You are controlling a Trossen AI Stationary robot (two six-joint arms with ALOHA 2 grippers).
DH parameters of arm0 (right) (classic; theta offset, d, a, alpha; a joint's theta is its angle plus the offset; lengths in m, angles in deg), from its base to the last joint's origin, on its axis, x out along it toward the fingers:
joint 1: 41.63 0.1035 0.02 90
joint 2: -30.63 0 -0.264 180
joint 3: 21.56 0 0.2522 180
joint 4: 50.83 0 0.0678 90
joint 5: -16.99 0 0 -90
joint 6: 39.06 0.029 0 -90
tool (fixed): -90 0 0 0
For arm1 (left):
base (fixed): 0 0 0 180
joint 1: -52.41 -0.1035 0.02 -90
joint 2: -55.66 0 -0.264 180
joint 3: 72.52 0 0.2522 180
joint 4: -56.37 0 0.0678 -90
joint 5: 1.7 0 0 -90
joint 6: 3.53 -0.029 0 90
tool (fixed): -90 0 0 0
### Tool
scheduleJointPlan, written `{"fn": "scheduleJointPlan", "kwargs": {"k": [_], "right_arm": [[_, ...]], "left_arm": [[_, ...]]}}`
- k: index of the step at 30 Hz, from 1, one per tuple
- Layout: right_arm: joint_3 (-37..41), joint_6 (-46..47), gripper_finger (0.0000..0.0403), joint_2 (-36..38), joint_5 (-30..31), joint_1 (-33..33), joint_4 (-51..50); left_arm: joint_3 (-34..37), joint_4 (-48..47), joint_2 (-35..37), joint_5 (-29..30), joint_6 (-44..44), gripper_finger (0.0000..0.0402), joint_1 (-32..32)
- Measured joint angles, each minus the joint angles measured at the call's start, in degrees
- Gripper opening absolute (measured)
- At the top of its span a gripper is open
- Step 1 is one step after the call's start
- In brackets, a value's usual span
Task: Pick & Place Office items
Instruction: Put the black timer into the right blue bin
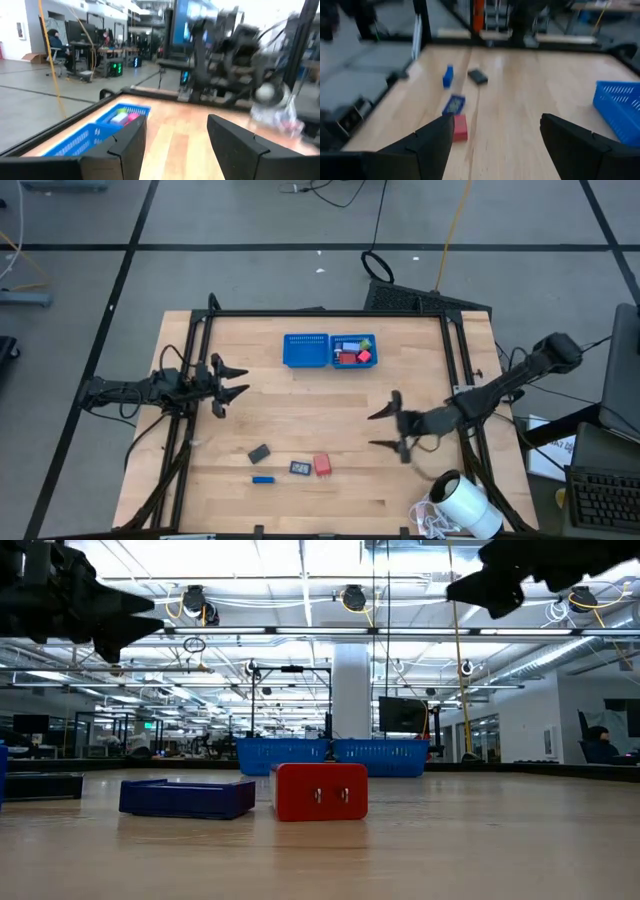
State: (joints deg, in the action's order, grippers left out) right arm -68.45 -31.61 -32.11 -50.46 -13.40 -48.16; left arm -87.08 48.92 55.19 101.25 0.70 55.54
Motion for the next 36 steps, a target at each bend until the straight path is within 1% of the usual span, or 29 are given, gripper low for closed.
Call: {"fn": "scheduleJointPlan", "kwargs": {"k": [3,6,9,12,14,15,18,19,21,25,27,29,31,32,34,36], "right_arm": [[7.1,-0.3,0.0281,6.1,0.3,0.0,8.7],[13.4,-1.7,0.0281,11.0,0.2,0.0,16.2],[18.2,-2.6,0.0281,15.2,0.2,0.0,21.0],[21.3,-2.6,0.0281,18.4,0.2,0.0,22.3],[22.2,-2.6,0.0281,20.2,0.3,0.0,22.4],[22.5,-2.6,0.0281,20.8,0.6,0.0,22.4],[23.0,-3.4,0.0281,22.0,1.8,-0.1,22.3],[23.0,-4.0,0.0281,22.1,1.9,-0.2,22.4],[23.0,-4.9,0.0281,22.2,1.8,-0.2,22.3],[23.0,-6.3,0.0281,22.2,1.7,-0.2,22.0],[23.0,-6.8,0.0281,22.2,1.7,-0.2,21.9],[23.0,-6.8,0.0281,22.2,1.7,-0.2,21.9],[23.0,-6.7,0.0281,22.2,1.7,-0.2,21.9],[23.0,-6.7,0.0281,22.2,1.7,-0.2,21.9],[23.0,-6.7,0.0281,22.2,1.7,-0.2,21.9],[23.0,-6.7,0.0281,22.2,1.7,-0.2,21.9]], "left_arm": [[0.0,3.0,0.0,-2.1,8.3,0.0214,0.0],[0.0,6.5,0.0,-2.4,14.7,0.0214,0.0],[0.0,8.2,0.0,-2.4,15.9,0.0214,0.0],[0.0,9.0,0.0,-0.9,15.2,0.0214,0.0],[0.0,8.4,0.0,-1.1,16.6,0.0214,0.0],[0.0,8.3,-0.3,-2.6,18.7,0.0214,0.1],[0.0,8.2,-3.6,-10.7,23.7,0.0214,0.8],[0.0,8.8,-5.3,-12.0,25.5,0.0214,1.5],[0.0,10.7,-9.6,-11.7,28.7,0.0214,3.9],[-1.3,15.0,-21.6,-6.9,29.3,0.0214,11.4],[-4.5,15.7,-28.4,-4.0,28.4,0.0214,15.8],[-9.0,14.3,-35.1,-1.8,27.4,0.0214,20.0],[-15.3,9.3,-42.0,-0.6,27.4,0.0214,23.6],[-18.9,4.8,-45.1,-0.3,27.8,0.0214,25.3],[-26.6,-7.3,-51.0,0.4,30.2,0.0214,27.9],[-34.1,-19.1,-56.9,2.1,35.0,0.0214,30.0]]}}
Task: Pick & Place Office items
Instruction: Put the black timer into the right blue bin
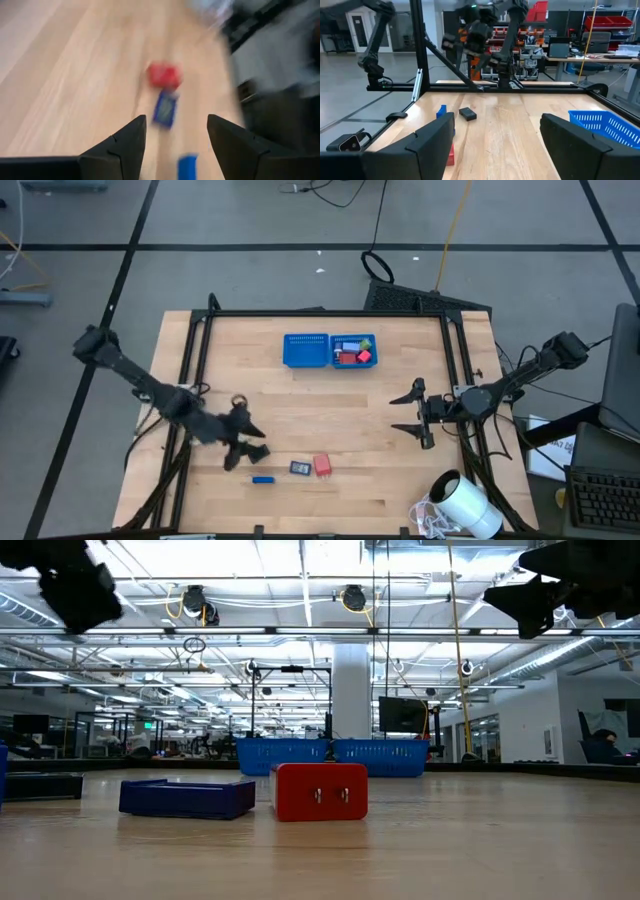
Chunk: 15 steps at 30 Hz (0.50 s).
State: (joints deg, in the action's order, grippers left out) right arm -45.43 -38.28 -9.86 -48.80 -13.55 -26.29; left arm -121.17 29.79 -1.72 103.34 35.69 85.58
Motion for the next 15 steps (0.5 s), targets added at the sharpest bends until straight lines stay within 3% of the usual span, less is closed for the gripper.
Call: {"fn": "scheduleJointPlan", "kwargs": {"k": [2,5,15], "right_arm": [[0.0,0.0,0.0281,0.0,0.0,0.0,0.0],[0.0,0.0,0.0281,0.0,-0.2,0.0,0.2],[0.0,3.0,0.0281,0.0,-0.4,0.0,0.0]], "left_arm": [[-5.6,-9.8,-5.8,1.4,6.7,0.0214,1.7],[-11.2,-17.4,-13.7,1.2,15.6,0.0214,3.2],[-14.1,-20.8,-31.5,-7.9,28.6,0.0214,3.6]]}}
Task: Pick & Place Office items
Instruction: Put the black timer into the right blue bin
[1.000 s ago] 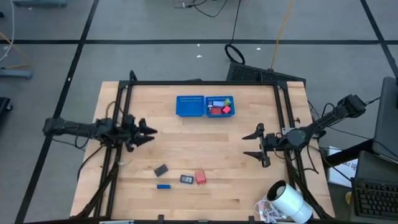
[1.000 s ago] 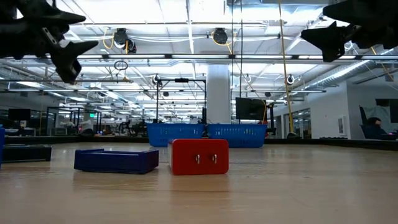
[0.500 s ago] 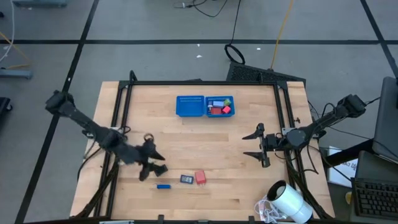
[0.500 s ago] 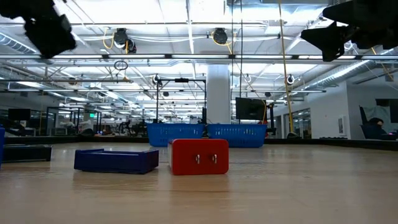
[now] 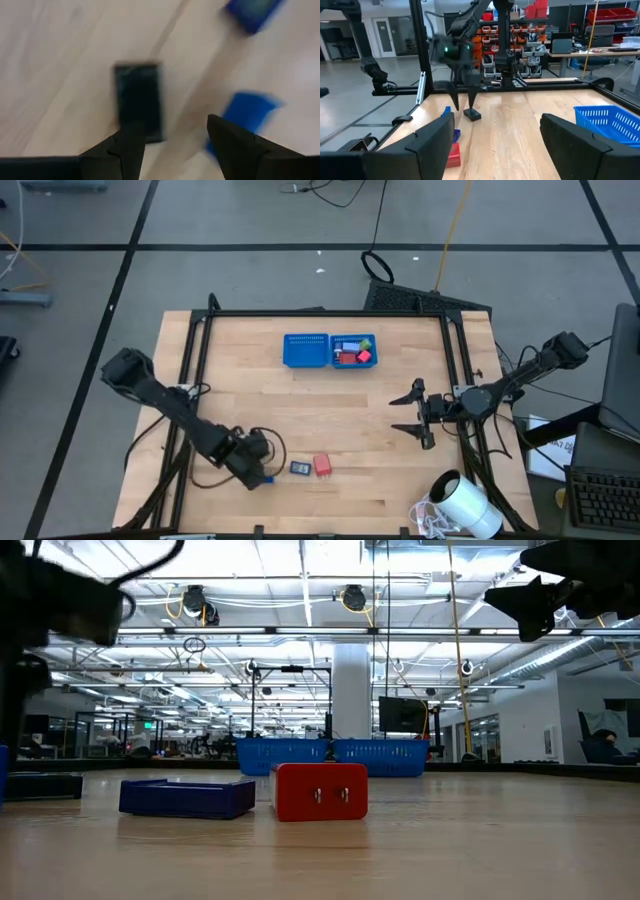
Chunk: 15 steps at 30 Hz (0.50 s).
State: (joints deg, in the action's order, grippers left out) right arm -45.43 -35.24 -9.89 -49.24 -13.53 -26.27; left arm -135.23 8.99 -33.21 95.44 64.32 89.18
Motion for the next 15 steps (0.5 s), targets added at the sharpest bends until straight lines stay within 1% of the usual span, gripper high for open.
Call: {"fn": "scheduleJointPlan", "kwargs": {"k": [4,9,10,15], "right_arm": [[0.0,0.0,0.0281,0.0,0.0,0.0,0.0],[0.0,-0.1,0.0281,0.0,0.0,0.0,0.0],[0.0,-0.1,0.0281,0.0,0.0,0.0,0.0],[0.0,-0.2,0.0281,0.0,0.0,0.0,-0.1]], "left_arm": [[-0.3,-3.3,-2.5,-0.1,0.9,0.0214,0.0],[-0.1,-3.8,-3.4,6.6,-2.4,0.0214,0.0],[-0.1,-3.9,-3.4,7.1,-3.0,0.0214,0.0],[0.0,-3.9,-3.4,5.8,-5.5,0.0214,-0.8]]}}
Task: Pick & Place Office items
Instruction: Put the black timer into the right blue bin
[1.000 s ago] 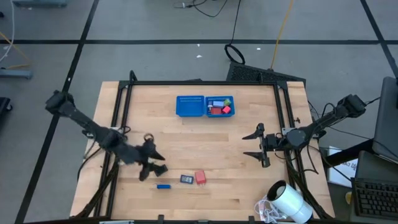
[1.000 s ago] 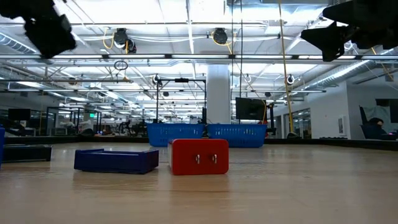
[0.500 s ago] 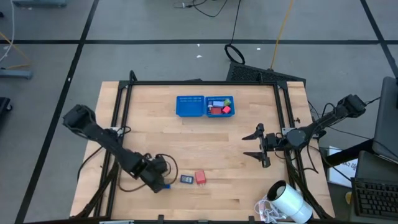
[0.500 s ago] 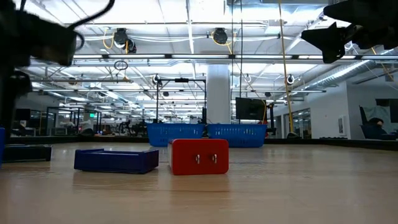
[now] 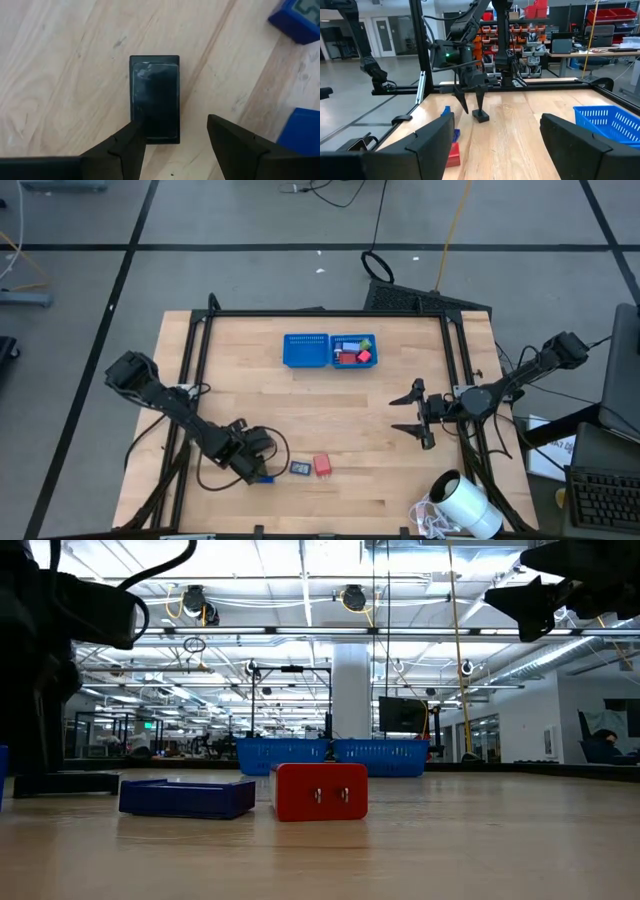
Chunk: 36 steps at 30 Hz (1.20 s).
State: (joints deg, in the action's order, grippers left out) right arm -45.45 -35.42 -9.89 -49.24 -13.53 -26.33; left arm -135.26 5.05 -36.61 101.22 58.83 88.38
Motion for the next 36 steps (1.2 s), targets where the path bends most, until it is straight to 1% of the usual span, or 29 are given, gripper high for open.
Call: {"fn": "scheduleJointPlan", "kwargs": {"k": [5,11,13,17,23,27,32,36], "right_arm": [[0.0,0.1,0.0281,0.0,0.0,0.0,-1.2],[0.0,0.2,0.0281,0.0,0.0,0.0,-1.6],[0.0,0.2,0.0281,0.0,0.0,0.0,-1.7],[0.0,0.2,0.0281,0.0,0.0,0.0,-1.6],[0.0,0.2,0.0281,0.0,0.0,0.0,-1.7],[-0.1,0.2,0.0281,0.0,0.0,0.0,-1.7],[-0.1,0.4,0.0281,0.0,-0.1,0.0,-1.8],[-0.1,0.4,0.0281,0.0,0.0,0.0,-1.9]], "left_arm": [[-0.7,-0.5,0.5,-0.4,-0.2,0.0214,-0.3],[-4.0,-8.8,0.5,0.7,-0.1,0.0214,-0.7],[-4.1,-9.8,0.5,1.9,-0.1,0.0214,-1.1],[-3.9,-8.8,0.4,2.9,-0.9,0.0214,-1.7],[-4.0,-8.1,-3.0,2.5,-3.2,0.0214,-3.0],[-3.9,-6.0,-5.6,2.4,-2.8,0.0214,-2.9],[-3.8,-3.0,-6.3,2.7,-4.3,0.0214,-3.1],[-3.7,-2.6,-6.3,3.0,-4.3,0.0214,-3.3]]}}
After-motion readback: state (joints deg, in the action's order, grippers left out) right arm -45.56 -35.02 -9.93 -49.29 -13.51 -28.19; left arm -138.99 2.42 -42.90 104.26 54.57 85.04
